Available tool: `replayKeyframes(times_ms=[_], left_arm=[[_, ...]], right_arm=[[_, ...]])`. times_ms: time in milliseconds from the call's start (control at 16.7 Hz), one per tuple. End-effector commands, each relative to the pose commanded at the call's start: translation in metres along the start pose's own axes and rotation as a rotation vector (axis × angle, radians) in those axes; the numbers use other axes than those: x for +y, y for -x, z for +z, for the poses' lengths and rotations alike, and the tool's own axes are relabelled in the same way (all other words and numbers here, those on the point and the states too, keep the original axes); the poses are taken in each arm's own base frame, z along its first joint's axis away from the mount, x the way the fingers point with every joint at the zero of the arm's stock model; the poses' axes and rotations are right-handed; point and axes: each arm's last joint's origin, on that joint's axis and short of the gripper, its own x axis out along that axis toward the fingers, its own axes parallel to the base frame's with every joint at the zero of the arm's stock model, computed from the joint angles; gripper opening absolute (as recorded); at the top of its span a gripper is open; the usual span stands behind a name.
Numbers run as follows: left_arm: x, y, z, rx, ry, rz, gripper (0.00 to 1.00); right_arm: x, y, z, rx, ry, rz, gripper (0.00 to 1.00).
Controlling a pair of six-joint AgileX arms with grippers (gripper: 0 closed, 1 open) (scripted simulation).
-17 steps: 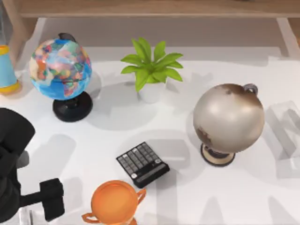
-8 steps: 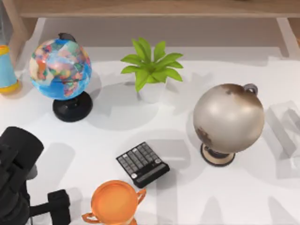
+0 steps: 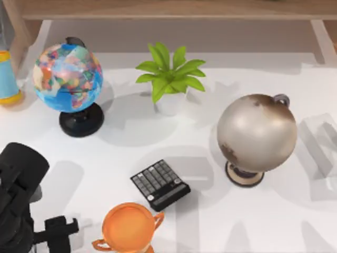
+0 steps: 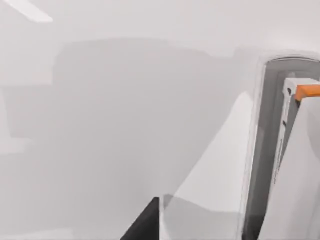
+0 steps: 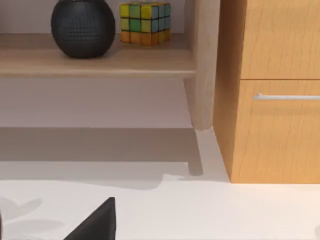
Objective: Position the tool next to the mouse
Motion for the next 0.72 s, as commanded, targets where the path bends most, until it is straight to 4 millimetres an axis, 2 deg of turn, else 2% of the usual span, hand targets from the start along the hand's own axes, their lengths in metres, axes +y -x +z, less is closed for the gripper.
replayKeyframes(times_ms=[420, 720], left_arm=[[0.0000, 0.0000, 0.0000, 0.000, 0.000, 0.000, 0.02], [0.0000, 0.0000, 0.0000, 0.000, 0.000, 0.000, 0.00]], right_arm=[[0.0000, 0.0000, 0.0000, 0.000, 0.000, 0.000, 1.00], [0.0000, 0.0000, 0.0000, 0.000, 0.000, 0.000, 1.00]])
